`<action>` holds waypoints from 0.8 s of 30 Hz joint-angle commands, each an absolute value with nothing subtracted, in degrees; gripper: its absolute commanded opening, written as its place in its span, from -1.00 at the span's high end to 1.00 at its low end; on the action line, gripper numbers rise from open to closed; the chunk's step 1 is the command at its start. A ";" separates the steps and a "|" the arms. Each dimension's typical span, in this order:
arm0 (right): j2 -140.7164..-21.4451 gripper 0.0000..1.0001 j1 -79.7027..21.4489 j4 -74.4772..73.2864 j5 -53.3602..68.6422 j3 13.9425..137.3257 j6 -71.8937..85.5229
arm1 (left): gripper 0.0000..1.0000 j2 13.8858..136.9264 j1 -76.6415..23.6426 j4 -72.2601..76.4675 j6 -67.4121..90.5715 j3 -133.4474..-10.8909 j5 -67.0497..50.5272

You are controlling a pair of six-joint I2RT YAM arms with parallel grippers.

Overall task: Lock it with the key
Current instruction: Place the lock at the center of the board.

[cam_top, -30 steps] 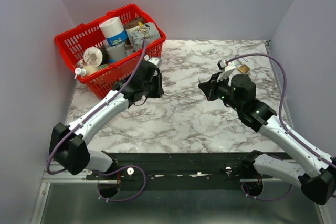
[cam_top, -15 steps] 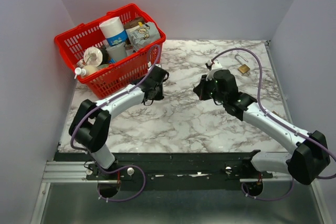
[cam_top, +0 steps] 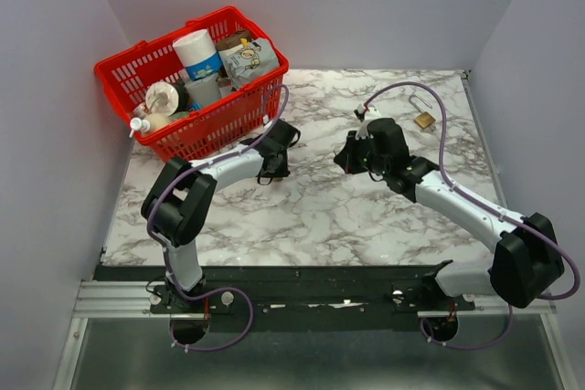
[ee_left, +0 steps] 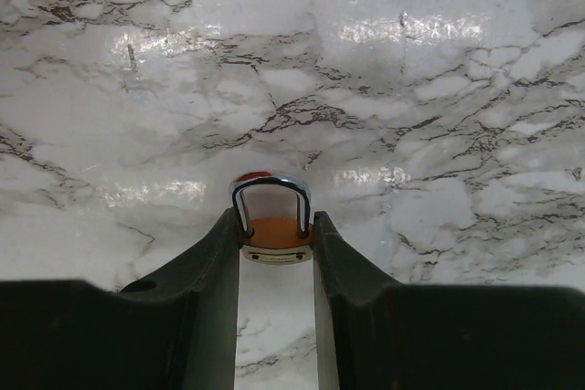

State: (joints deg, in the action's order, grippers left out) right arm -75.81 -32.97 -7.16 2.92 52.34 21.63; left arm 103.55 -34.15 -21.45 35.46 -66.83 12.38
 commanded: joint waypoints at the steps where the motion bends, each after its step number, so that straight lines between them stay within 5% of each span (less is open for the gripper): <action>1: -76.64 0.99 -32.26 -5.71 4.92 52.47 23.03 | 0.58 105.73 -33.14 -21.35 37.18 -68.73 12.57; 5: -77.25 0.99 -31.64 -5.71 5.18 52.91 23.20 | 0.47 107.66 -32.87 -22.41 37.27 -69.69 12.22; 9: -78.05 0.99 -31.38 -5.71 5.80 53.09 23.64 | -0.15 108.02 -32.78 -23.38 37.53 -70.66 11.60; 12: -78.84 0.99 -31.20 -5.71 5.98 53.61 23.64 | -0.41 107.14 -32.70 -24.08 37.88 -71.01 11.16; 24: -82.70 0.99 -30.76 -4.75 11.42 54.75 25.92 | -0.78 95.11 -32.96 -29.00 36.30 -75.94 6.33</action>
